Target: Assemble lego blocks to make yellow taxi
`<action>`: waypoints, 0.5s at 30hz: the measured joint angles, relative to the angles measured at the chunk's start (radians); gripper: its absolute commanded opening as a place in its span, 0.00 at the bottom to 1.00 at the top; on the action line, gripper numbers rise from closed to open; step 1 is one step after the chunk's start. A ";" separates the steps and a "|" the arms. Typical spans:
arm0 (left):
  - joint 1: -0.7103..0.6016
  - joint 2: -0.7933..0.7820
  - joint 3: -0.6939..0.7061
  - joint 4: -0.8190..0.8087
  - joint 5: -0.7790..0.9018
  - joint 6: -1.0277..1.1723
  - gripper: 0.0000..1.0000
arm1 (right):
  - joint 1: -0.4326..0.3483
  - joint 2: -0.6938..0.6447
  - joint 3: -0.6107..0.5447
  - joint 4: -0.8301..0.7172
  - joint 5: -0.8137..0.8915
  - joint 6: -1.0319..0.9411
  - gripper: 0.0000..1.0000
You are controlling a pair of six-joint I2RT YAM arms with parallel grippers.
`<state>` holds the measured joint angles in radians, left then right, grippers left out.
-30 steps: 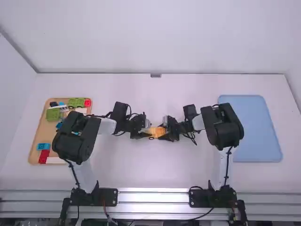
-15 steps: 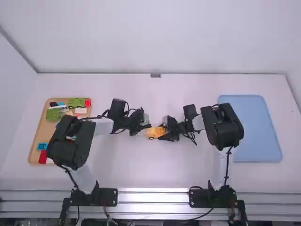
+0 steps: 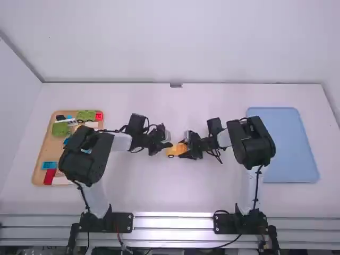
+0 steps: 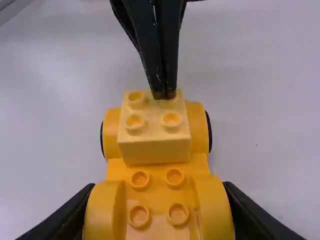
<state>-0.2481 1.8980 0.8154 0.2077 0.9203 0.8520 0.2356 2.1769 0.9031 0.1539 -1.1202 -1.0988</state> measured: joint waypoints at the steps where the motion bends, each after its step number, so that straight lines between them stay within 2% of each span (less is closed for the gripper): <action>1: 0.000 0.001 0.001 -0.001 0.001 -0.001 0.02 | 0.000 0.000 0.000 0.000 -0.003 -0.001 0.35; 15: -0.028 -0.007 0.046 -0.134 -0.062 0.038 0.02 | -0.001 0.000 0.000 -0.002 -0.001 -0.028 0.36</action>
<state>-0.2760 1.8908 0.8612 0.0742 0.8581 0.8902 0.2344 2.1769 0.9028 0.1516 -1.1213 -1.1267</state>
